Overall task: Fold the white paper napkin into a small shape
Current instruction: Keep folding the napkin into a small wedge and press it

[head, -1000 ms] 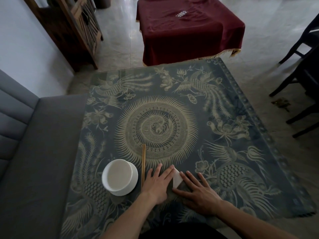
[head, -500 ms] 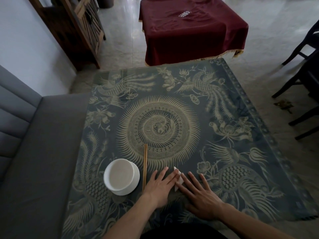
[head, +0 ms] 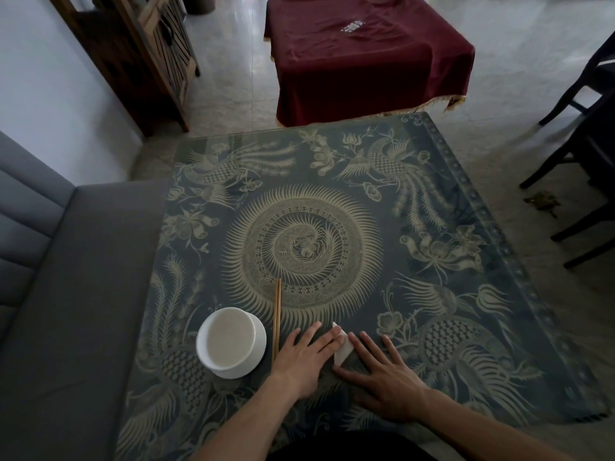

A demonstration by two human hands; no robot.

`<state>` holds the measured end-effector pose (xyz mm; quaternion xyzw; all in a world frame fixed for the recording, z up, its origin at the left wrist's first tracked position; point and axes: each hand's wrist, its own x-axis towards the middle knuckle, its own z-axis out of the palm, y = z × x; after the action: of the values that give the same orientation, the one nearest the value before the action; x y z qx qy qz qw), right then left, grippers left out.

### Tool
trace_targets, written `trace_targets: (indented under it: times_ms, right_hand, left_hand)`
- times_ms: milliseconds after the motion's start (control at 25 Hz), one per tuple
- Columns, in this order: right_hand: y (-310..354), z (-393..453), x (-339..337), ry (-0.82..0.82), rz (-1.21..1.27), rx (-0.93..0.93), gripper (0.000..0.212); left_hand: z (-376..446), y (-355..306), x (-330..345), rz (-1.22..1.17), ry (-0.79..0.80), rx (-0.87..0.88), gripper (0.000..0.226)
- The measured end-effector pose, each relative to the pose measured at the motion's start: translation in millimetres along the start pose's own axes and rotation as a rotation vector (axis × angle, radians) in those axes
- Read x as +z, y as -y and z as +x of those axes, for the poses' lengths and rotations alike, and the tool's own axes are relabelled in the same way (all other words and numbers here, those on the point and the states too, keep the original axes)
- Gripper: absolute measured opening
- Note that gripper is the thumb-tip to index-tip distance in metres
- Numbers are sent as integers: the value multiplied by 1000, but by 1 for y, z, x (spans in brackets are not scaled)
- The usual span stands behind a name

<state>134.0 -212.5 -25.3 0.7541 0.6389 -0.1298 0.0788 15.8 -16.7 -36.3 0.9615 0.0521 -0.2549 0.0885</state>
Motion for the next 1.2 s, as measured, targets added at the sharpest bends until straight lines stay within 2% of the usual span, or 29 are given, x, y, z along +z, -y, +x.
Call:
trace_targets:
  times_ms: [200, 280, 360, 480, 600, 680, 800, 920, 1200]
  right_hand:
    - [-1, 0, -8, 124, 58, 9, 66]
    - [-3, 3, -3, 97, 55, -30, 67]
    - [-3, 4, -1, 99, 165, -10, 71]
    - [3, 9, -4, -19, 336, 213, 64]
    - [14, 28, -15, -235, 551, 519, 36]
    - [18, 43, -23, -199, 622, 673, 26]
    - [22, 56, -27, -79, 619, 750, 25]
    - [23, 64, -27, -30, 645, 784, 29]
    - [21, 69, -32, -30, 762, 835, 33]
  left_hand:
    - [2, 3, -13, 26, 15, 56, 88]
    - [6, 2, -21, -30, -14, 67, 79]
    - [10, -4, -29, -91, -75, 54, 65]
    - [18, -11, -33, -173, -177, 8, 47]
    - [20, -12, -29, -243, -241, -42, 44]
    - [18, -11, -26, -277, -265, -61, 44]
    - [14, -8, -20, -313, -278, -60, 44]
    - [12, -4, -17, -364, -294, -43, 47]
    - [11, 2, -13, -481, -321, -54, 52]
